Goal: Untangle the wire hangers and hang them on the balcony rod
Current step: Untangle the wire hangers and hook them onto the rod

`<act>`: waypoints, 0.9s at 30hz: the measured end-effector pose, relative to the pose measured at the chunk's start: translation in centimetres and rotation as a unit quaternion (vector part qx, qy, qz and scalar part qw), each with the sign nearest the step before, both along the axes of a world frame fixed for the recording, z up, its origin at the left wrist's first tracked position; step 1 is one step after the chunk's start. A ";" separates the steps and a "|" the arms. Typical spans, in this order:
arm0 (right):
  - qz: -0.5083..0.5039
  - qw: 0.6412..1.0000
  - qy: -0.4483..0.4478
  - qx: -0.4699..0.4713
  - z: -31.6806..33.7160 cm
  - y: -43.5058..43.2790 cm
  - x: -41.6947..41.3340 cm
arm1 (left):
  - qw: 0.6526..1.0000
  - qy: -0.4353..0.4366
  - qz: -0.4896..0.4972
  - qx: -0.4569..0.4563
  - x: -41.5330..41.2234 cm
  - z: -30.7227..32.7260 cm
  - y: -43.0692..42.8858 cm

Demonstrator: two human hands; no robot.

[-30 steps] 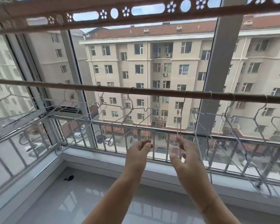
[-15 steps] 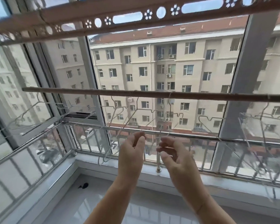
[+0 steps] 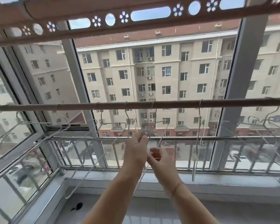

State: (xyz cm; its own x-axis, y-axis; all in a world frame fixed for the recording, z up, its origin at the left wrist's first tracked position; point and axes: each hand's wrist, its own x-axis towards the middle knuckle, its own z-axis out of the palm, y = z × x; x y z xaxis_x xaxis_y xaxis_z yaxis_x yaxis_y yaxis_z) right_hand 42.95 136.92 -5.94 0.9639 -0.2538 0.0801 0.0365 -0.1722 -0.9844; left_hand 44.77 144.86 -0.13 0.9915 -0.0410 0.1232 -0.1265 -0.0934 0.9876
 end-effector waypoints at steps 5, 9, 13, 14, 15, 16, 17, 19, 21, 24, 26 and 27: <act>0.030 0.998 -0.004 0.062 -0.3 0.6 0.9 | 0.997 0.072 0.000 -0.038 1.5 -0.7 -0.1; 0.033 0.995 -0.051 0.074 -0.3 0.3 1.4 | 0.983 0.127 -0.016 -0.129 1.6 -0.6 -0.4; 0.032 0.989 -0.105 0.099 0.3 -0.1 1.2 | 0.980 0.119 -0.040 -0.156 1.5 -0.5 -0.8; 0.026 0.987 -0.115 0.105 0.5 -0.2 1.1 | 0.980 0.114 -0.044 -0.159 1.6 -0.5 -0.9; 0.021 0.986 -0.120 0.110 0.7 -0.3 1.1 | 0.980 0.109 -0.048 -0.163 1.7 -0.5 -1.1; 0.019 0.985 -0.123 0.116 1.0 -0.4 1.0 | 0.979 0.106 -0.053 -0.166 1.8 -0.5 -1.3; 0.018 0.984 -0.129 0.125 1.3 -0.5 1.0 | 0.979 0.105 -0.057 -0.168 1.9 -0.4 -1.4; 0.007 0.982 -0.134 0.132 1.7 -0.8 1.2 | 0.976 0.108 -0.070 -0.173 2.2 -0.2 -1.5; -0.004 0.983 -0.138 0.124 1.8 -1.0 1.4 | 0.974 0.113 -0.087 -0.175 2.6 -0.1 -1.4; -0.008 0.985 -0.127 0.120 1.5 -0.9 1.2 | 0.970 0.139 -0.106 -0.166 3.0 -0.4 -1.0; -0.003 0.987 -0.113 0.111 0.9 -0.7 0.6 | 0.969 0.154 -0.112 -0.155 3.0 -0.9 -0.6; 0.002 0.989 -0.102 0.109 0.5 -0.7 0.2 | 0.968 0.162 -0.113 -0.152 3.0 -1.3 -0.4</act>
State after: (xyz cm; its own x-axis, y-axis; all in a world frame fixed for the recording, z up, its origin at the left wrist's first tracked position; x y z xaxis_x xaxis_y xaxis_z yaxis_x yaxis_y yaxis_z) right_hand 43.16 136.20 -5.39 0.9345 -0.2819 0.2172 0.2385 0.0431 -0.9702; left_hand 47.78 144.41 -1.40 0.9501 -0.2729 -0.1514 0.2103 0.2016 0.9566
